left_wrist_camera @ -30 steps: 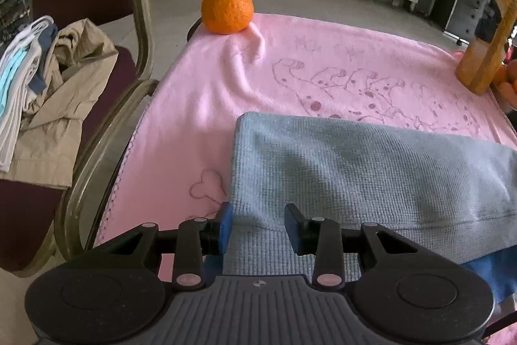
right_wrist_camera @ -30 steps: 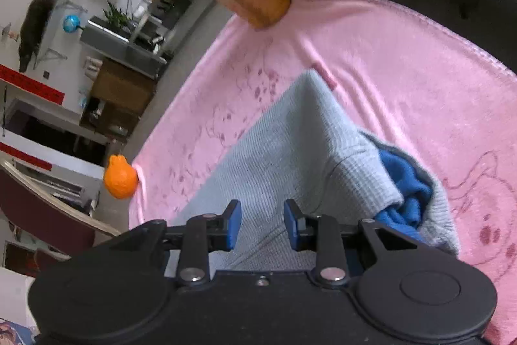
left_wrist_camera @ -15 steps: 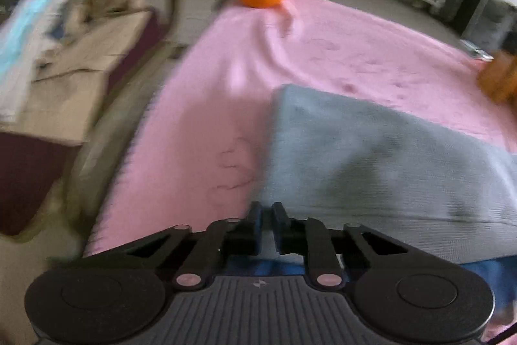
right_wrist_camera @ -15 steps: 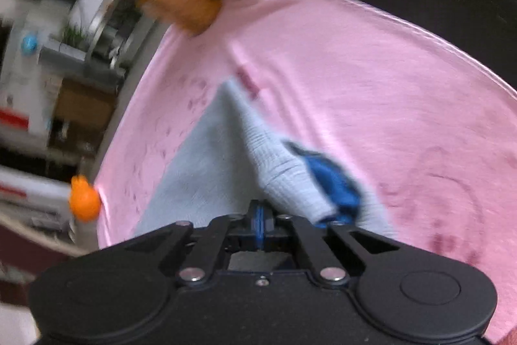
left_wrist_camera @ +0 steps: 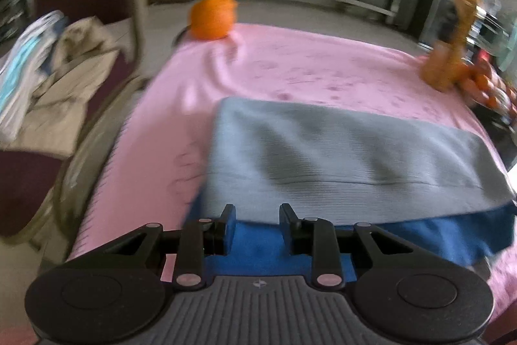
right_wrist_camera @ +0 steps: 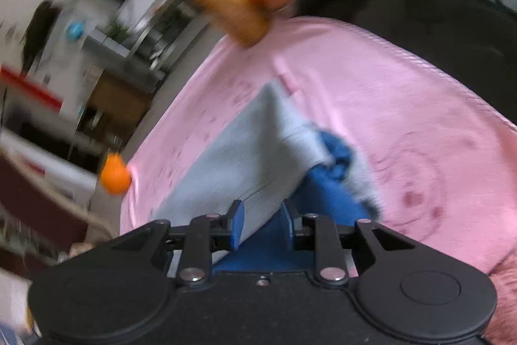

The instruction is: Fold clothes

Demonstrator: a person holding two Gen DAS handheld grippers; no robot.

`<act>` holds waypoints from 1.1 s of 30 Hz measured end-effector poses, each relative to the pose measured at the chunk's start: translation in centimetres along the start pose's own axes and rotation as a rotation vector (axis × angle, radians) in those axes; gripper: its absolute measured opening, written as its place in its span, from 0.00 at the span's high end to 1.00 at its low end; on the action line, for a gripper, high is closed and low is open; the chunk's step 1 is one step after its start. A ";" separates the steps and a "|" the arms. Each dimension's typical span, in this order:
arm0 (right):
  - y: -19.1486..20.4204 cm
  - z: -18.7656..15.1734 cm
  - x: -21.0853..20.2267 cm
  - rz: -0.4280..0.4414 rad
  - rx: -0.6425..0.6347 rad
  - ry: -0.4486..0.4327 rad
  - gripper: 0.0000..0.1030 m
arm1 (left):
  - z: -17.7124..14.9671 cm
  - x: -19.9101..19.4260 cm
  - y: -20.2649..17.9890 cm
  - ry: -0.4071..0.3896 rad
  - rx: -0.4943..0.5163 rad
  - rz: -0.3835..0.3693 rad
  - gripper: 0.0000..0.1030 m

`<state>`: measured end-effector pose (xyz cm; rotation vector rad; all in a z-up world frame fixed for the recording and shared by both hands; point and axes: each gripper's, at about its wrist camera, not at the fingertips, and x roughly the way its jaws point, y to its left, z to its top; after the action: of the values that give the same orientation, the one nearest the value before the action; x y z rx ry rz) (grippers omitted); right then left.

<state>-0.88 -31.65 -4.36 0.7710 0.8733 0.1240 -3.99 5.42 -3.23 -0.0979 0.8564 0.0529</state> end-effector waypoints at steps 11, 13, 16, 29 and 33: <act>4.6 -1.1 6.4 0.075 -0.099 0.087 0.75 | 0.4 4.6 -4.0 0.020 0.088 -0.001 0.68; 4.1 -1.6 7.3 0.024 -0.098 0.120 0.77 | 0.1 5.0 -4.0 0.039 0.116 0.005 0.67; 3.2 -2.0 8.0 -0.062 -0.112 0.160 0.97 | -0.7 4.6 -4.4 0.055 0.185 0.021 0.67; 1.0 -4.4 1.1 -0.036 -0.121 0.114 0.82 | -2.5 0.0 -3.1 0.006 0.157 -0.117 0.71; 2.4 -4.9 2.1 0.053 -0.161 0.140 0.82 | -3.0 0.7 -6.0 -0.003 0.256 -0.166 0.71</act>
<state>-2.62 -26.33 -6.07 0.6401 0.9632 0.2953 -5.27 -0.87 -5.38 0.0710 0.8426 -0.2120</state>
